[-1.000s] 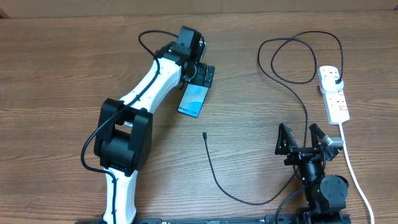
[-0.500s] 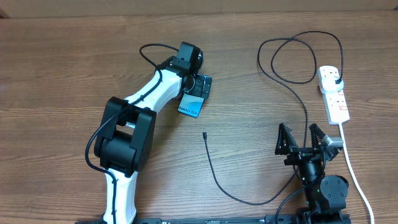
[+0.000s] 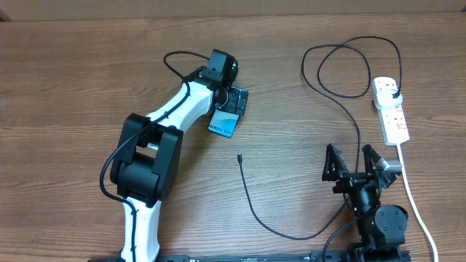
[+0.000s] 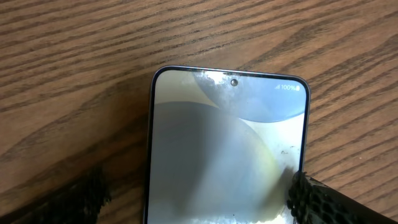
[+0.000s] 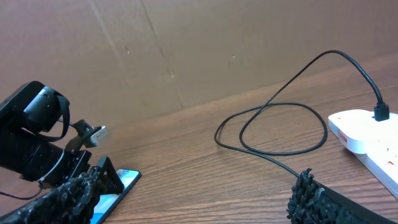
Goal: Plug charger to phone and switch on socket
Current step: 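Lower the left gripper and grasp the phone by its sides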
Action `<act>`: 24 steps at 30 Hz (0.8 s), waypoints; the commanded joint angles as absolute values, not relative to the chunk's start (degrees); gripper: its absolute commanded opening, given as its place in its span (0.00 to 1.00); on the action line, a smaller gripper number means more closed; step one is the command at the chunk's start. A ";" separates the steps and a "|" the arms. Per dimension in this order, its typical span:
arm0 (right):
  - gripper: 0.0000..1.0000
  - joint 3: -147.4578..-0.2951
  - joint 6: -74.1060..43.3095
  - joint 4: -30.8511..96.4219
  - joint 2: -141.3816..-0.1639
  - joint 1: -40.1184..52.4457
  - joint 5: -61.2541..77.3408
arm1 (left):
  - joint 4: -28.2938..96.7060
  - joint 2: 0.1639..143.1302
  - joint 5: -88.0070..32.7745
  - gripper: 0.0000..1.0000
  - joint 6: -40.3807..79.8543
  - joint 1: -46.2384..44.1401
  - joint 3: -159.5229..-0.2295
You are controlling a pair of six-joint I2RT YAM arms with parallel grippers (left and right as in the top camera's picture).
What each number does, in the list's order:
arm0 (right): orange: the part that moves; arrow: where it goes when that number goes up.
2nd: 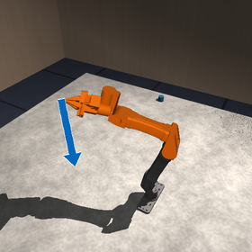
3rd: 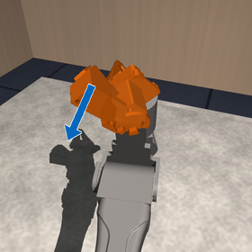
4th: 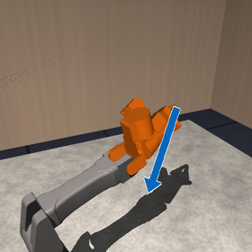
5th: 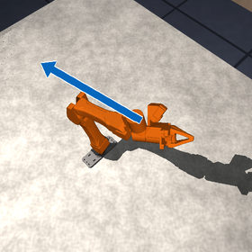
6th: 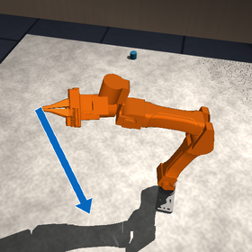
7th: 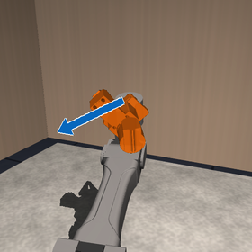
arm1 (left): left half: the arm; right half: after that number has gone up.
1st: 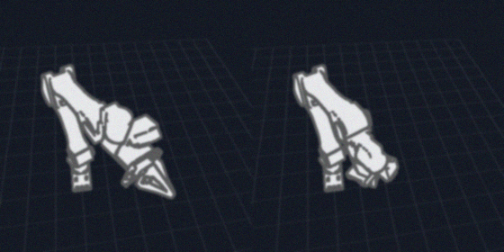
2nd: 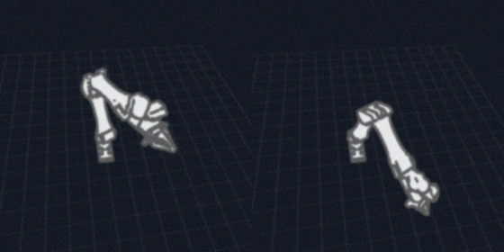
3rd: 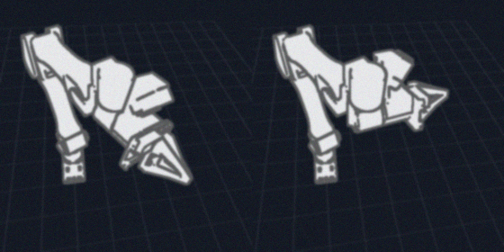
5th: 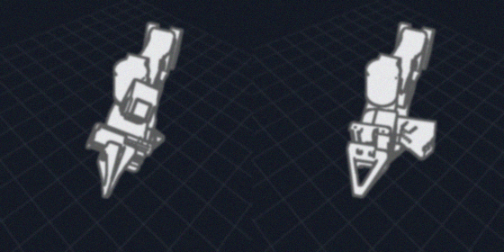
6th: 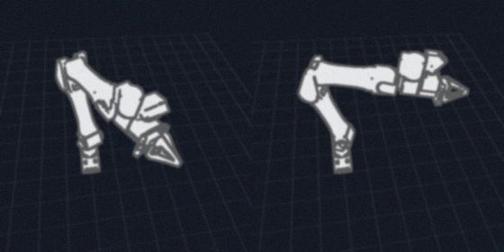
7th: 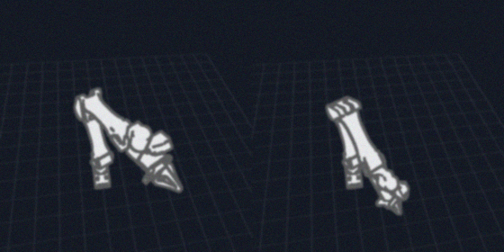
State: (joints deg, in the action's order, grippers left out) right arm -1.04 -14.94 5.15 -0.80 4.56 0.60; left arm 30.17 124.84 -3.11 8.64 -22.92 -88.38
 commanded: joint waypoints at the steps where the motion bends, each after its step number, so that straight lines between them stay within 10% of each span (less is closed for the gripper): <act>1: 1.00 -0.45 -14.52 4.84 -0.14 4.78 0.10 | 31.90 126.30 -3.81 1.00 8.99 -23.27 -85.58; 24: 1.00 -0.45 -14.52 4.84 -0.14 4.78 0.10 | 39.09 126.19 6.46 1.00 4.05 -23.31 -90.11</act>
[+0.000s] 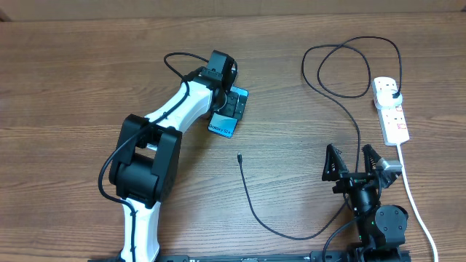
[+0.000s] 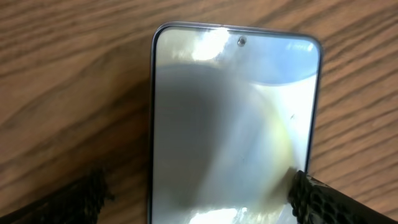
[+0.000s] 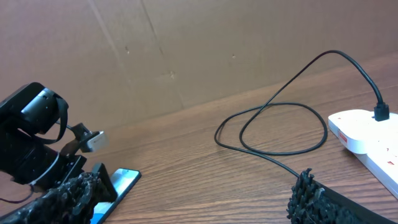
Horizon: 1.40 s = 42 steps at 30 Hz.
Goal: Plug charger to phone and switch on socket
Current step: 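Lower the left gripper and grasp the phone by its sides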
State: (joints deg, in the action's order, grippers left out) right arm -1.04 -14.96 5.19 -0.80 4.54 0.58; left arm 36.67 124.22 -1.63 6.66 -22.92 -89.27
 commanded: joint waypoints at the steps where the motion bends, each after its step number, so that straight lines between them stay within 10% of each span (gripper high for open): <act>1: 1.00 -0.45 -14.52 4.84 -0.14 4.78 0.10 | 40.34 126.19 8.10 1.00 4.05 -23.42 -91.70; 42: 1.00 -0.45 -14.52 4.84 -0.14 4.78 0.10 | 36.01 126.28 5.50 0.88 6.48 -27.46 -86.91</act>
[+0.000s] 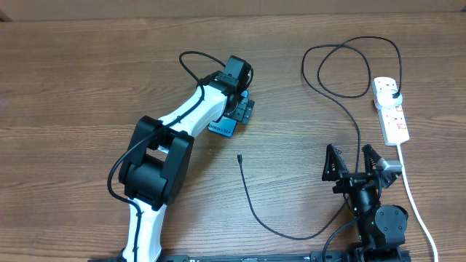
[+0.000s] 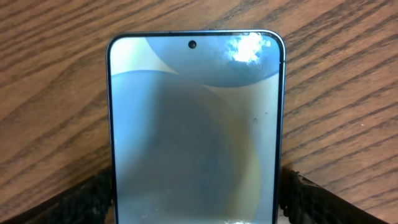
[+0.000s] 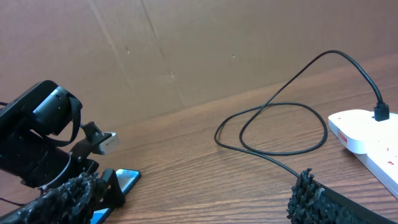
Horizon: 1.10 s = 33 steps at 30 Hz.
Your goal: Plug charger to phone and switch on socket
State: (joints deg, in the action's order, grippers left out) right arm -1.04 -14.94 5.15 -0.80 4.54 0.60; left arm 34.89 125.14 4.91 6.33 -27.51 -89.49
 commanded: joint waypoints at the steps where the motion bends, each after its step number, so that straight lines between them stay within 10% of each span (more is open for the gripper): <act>1: 1.00 -0.45 -14.52 4.84 -0.14 4.78 0.10 | 36.01 126.28 5.37 0.87 6.68 -27.46 -86.89; 10: 1.00 -0.45 -14.52 4.84 -0.14 4.78 0.10 | 35.44 126.28 2.72 1.00 8.86 -27.42 -86.87; 19: 1.00 -0.45 -14.52 4.84 -0.14 4.78 0.10 | 40.58 126.28 0.36 0.70 8.84 -27.44 -86.87; 33: 1.00 -0.45 -14.52 4.84 -0.14 4.78 0.10 | 55.05 126.28 0.25 1.00 9.47 -27.44 -86.87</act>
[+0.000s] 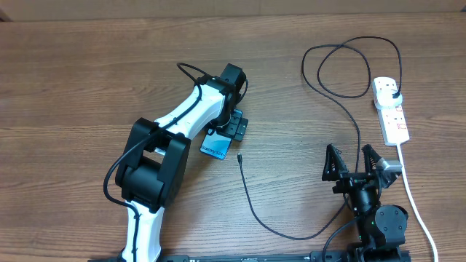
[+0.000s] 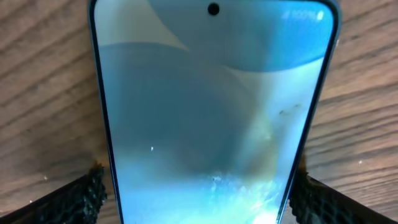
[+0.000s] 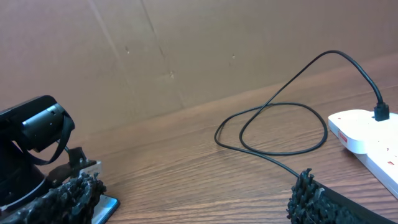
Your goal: Plug charger to phone and switch on socket
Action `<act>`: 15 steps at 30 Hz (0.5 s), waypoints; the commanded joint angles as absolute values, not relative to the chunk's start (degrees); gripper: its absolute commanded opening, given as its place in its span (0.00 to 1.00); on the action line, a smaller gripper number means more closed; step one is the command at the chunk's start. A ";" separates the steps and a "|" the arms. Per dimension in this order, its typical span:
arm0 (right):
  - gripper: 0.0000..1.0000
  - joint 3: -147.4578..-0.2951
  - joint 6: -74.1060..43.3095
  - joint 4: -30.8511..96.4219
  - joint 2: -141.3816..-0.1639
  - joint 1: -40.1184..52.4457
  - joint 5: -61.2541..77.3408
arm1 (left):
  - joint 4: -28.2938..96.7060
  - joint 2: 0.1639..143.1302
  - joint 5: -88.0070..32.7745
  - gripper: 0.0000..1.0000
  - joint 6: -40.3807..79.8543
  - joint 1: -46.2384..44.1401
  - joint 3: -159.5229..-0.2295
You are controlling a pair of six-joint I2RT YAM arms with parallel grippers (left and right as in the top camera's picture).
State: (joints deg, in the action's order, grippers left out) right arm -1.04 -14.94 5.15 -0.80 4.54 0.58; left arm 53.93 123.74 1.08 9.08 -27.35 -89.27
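The phone (image 1: 216, 150) lies face up on the wooden table, its blue screen lit, and fills the left wrist view (image 2: 211, 112). My left gripper (image 1: 231, 125) is shut on the phone, its black fingers (image 2: 81, 199) pressed against both long edges. The black charger cable (image 1: 255, 211) runs across the table; its free tip (image 1: 239, 156) lies just right of the phone. The white power strip (image 1: 390, 110) sits far right with the charger plug (image 1: 394, 93) in it. My right gripper (image 1: 357, 161) stands open near the front edge, holding nothing.
The cable makes a large loop (image 1: 349, 69) at the back right, also seen from the right wrist (image 3: 273, 127). The strip's white lead (image 1: 415, 200) passes right of the right arm. A cardboard wall (image 3: 186, 50) stands behind the table.
The left gripper, shut on the phone, has shifted it towards the front of the table, so its end now lies close to the cable's free tip. The right arm has not moved.
The left gripper first stood open over the phone, with one finger against its right edge. By 1.1 s ago both fingers had closed on the phone's edges. Now the phone sits nearer the front, beside the cable tip. The right gripper stayed open and still throughout.
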 commanded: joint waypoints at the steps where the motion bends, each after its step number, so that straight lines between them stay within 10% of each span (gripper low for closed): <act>1: 1.00 -0.45 -14.52 4.84 -0.14 4.78 0.10 | 55.22 126.28 -0.21 1.00 9.47 -27.44 -86.87; 15: 1.00 -0.45 -14.52 4.84 -0.14 4.78 0.10 | 55.37 126.28 -4.56 1.00 9.47 -27.44 -86.87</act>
State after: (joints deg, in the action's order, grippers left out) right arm -1.04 -14.94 5.15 -0.80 4.54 0.58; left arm 55.07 123.74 0.64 9.06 -27.35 -89.27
